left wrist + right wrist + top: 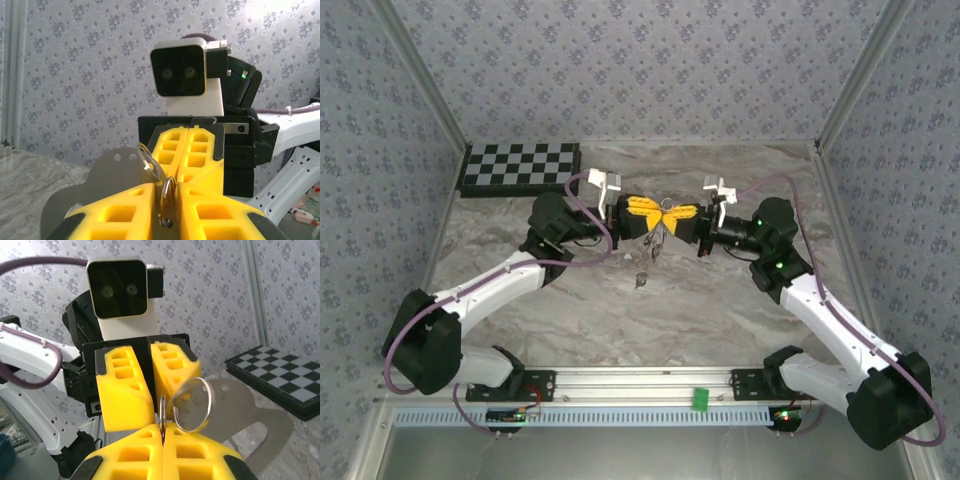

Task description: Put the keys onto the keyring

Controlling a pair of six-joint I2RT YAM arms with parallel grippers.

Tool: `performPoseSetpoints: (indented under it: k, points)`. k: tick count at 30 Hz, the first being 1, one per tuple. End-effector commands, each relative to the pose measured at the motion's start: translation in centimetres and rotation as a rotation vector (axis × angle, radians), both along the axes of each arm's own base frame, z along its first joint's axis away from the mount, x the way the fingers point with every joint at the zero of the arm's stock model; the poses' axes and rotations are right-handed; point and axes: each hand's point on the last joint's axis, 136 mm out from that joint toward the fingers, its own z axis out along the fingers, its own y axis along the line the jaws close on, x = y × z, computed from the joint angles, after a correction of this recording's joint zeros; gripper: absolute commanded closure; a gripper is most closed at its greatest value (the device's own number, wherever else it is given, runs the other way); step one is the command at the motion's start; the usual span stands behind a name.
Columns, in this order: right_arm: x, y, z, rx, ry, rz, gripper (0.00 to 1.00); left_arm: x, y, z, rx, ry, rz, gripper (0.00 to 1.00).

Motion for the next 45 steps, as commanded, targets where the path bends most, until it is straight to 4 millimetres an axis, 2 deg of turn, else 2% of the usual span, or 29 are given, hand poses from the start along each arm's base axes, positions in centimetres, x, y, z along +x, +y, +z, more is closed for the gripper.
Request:
performPoseSetpoints:
  k: [1,8,19,45]
  points:
    - [-0.7,-0.1,-0.1,-0.085,0.003,0.032,1.00,0.0,0.9,1.2,-0.001,-0.044,0.001,0.77]
    - [-0.8,-0.2,-1.9,-0.222,0.063,0.061,1.00,-0.1,1.4,-0.4,0.089,-0.052,-0.013,0.74]
    - [-0.4,0.2,-3.2,-0.310,0.122,0.123,1.00,-0.8,1.3,-3.1,0.204,-0.049,-0.058,0.74]
    - [-1.4,0.9,-3.6,-0.324,0.128,0.181,1.00,-1.4,0.2,-4.5,0.263,-0.035,-0.146,0.73]
